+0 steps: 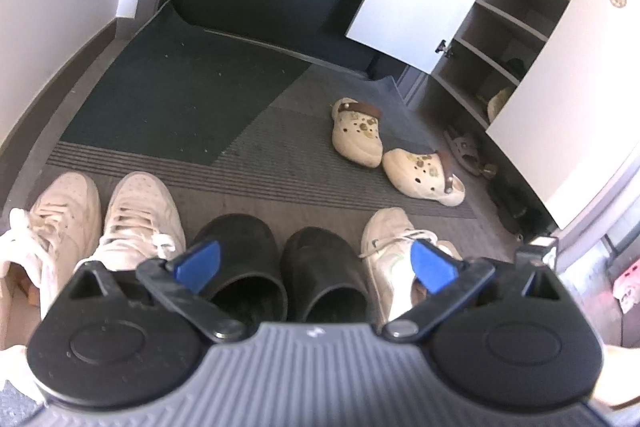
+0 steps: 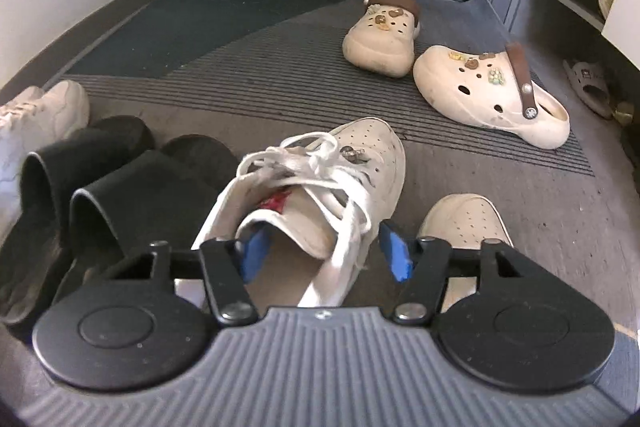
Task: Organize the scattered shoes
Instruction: 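Withdraw the right gripper from the paired white sneakers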
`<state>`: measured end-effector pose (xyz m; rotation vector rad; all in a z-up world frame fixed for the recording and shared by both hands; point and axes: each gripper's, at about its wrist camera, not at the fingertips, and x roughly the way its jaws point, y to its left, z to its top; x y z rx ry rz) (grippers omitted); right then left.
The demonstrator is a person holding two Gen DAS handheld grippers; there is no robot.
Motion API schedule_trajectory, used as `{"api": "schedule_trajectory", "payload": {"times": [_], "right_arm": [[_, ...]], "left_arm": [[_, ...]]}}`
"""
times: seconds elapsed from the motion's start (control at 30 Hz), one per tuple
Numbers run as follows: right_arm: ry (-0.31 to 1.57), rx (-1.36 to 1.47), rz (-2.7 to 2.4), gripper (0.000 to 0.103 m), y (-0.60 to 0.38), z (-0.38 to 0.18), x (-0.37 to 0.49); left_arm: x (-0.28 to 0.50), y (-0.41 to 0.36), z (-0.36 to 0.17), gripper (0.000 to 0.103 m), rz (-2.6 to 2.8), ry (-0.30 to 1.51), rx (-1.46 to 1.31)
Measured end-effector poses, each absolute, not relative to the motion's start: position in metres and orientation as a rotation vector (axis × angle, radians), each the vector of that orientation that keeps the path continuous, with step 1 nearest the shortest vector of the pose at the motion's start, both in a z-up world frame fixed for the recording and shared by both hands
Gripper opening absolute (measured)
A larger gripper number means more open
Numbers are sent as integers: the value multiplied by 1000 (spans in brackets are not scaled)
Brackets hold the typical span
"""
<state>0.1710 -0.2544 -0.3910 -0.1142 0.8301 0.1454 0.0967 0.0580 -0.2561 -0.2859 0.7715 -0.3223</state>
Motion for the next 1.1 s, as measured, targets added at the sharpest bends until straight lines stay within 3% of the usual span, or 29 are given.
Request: {"api": "schedule_trajectory", "payload": {"times": [0.03, 0.07, 0.1, 0.2, 0.47, 0.67, 0.87, 0.93, 1.0, 1.1], "right_arm": [[829, -100, 139, 58, -256, -393, 173], [819, -76, 133, 50, -259, -395, 174], [804, -45, 120, 36, -265, -396, 174], [788, 117, 94, 22, -291, -394, 172], [802, 174, 155, 20, -297, -389, 136], [830, 175, 212, 21, -284, -382, 104], [862, 249, 269, 29, -298, -375, 89], [848, 231, 270, 35, -301, -363, 80], [804, 216, 249, 48, -306, -350, 66], [742, 195, 157, 56, -318, -335, 48]], "left_arm": [[97, 60, -256, 102, -321, 774, -292], [97, 61, -257, 102, -319, 775, -296], [97, 63, -257, 102, -313, 778, -305], [97, 71, -258, 103, -328, 774, -355], [100, 80, -261, 103, -331, 772, -433], [105, 75, -264, 103, -335, 784, -425], [105, 69, -266, 103, -349, 790, -393], [105, 68, -266, 103, -346, 789, -389], [107, 67, -268, 103, -341, 793, -395], [109, 64, -269, 103, -337, 799, -394]]}}
